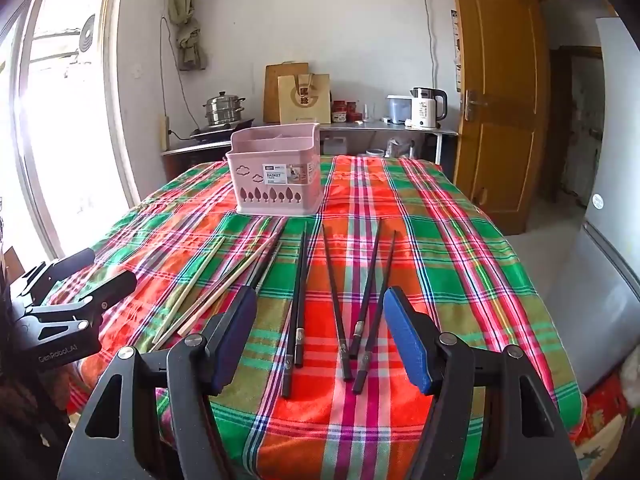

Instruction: Organize utensils

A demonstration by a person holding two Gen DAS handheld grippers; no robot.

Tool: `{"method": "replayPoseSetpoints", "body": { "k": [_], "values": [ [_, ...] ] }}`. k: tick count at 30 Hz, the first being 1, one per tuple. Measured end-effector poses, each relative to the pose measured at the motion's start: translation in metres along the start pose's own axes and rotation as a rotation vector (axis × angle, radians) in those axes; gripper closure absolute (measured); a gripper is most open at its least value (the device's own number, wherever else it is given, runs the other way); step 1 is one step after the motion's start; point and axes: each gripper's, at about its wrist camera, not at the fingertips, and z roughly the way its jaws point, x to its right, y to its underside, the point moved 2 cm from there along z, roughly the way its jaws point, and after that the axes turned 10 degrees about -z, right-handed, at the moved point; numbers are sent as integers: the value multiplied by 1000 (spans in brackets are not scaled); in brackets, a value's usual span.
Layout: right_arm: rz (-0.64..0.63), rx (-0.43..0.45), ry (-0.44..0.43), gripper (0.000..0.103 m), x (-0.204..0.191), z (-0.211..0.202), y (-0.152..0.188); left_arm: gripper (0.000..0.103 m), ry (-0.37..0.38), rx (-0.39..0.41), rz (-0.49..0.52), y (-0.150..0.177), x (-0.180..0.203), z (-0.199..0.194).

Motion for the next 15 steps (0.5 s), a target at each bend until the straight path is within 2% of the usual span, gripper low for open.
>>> {"method": "replayPoseSetpoints", "body": {
  "k": [15],
  "values": [
    [-4, 11, 1, 37, -2, -2, 0, 10, -5, -15, -2, 4, -3, 5]
  ]
}}
